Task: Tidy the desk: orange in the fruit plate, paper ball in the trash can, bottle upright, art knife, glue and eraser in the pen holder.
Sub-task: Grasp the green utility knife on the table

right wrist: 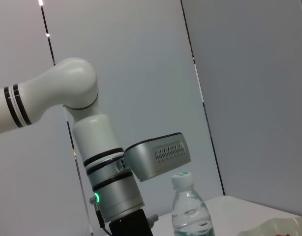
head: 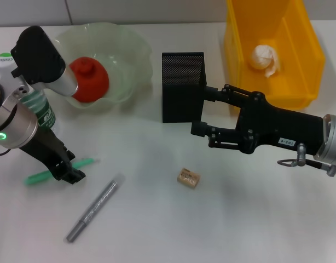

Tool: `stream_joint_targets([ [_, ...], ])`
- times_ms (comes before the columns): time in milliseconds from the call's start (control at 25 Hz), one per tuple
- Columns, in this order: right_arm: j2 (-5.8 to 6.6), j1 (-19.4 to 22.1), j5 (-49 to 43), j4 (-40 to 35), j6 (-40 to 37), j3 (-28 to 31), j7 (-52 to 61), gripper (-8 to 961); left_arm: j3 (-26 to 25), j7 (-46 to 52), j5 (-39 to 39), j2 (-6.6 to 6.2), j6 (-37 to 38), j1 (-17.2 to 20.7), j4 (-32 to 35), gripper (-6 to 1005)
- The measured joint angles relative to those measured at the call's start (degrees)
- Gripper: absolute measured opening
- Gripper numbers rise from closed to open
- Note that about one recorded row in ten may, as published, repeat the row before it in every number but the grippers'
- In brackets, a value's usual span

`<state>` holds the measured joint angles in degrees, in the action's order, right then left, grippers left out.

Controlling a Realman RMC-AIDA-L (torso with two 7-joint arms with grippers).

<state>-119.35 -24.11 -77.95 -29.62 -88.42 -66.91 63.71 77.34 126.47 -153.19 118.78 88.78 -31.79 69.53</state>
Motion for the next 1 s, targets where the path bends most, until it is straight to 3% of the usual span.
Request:
stream_joint_targets([
  [1000, -0.09, -0.06, 0.00, 0.00, 0.53, -0.06, 0.01, 841, 0.25, 0.01, -0.09, -0.02, -0.92, -0.64, -1.67, 481],
])
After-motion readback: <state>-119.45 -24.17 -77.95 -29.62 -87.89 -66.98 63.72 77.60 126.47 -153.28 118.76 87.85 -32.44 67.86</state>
